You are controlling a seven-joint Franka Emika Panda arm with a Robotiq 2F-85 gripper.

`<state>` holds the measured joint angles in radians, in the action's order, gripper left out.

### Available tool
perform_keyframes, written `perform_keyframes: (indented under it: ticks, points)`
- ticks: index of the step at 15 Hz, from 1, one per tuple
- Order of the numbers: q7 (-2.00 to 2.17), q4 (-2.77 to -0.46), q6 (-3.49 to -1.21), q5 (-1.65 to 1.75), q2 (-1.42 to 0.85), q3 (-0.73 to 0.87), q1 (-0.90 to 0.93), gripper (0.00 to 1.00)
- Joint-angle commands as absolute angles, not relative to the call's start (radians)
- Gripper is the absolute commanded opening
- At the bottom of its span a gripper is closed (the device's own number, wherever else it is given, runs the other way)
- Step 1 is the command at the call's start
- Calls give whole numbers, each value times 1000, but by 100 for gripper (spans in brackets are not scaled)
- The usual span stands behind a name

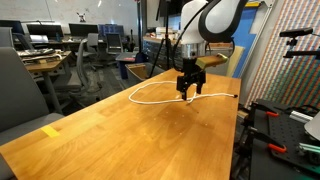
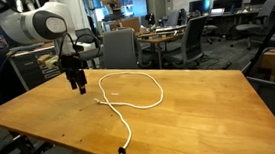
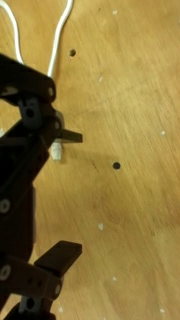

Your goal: Tie a knot using the white chord

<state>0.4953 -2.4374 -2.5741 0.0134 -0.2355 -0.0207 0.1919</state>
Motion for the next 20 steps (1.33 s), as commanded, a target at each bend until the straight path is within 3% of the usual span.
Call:
perform_keyframes:
  ticks: [1, 3, 6, 13, 20]
  points:
    - [439, -2402, -2477, -144, -255, -25, 109, 100]
    - [237, -2395, -2451, -315, -276, -86, 51, 100]
    - [268, -2419, -2476, -279, -269, -61, 67, 100]
    - [647, -2390, -2794, 62, -350, 160, 178, 100]
    - [556, -2374, -2792, -74, -401, 86, 108, 100]
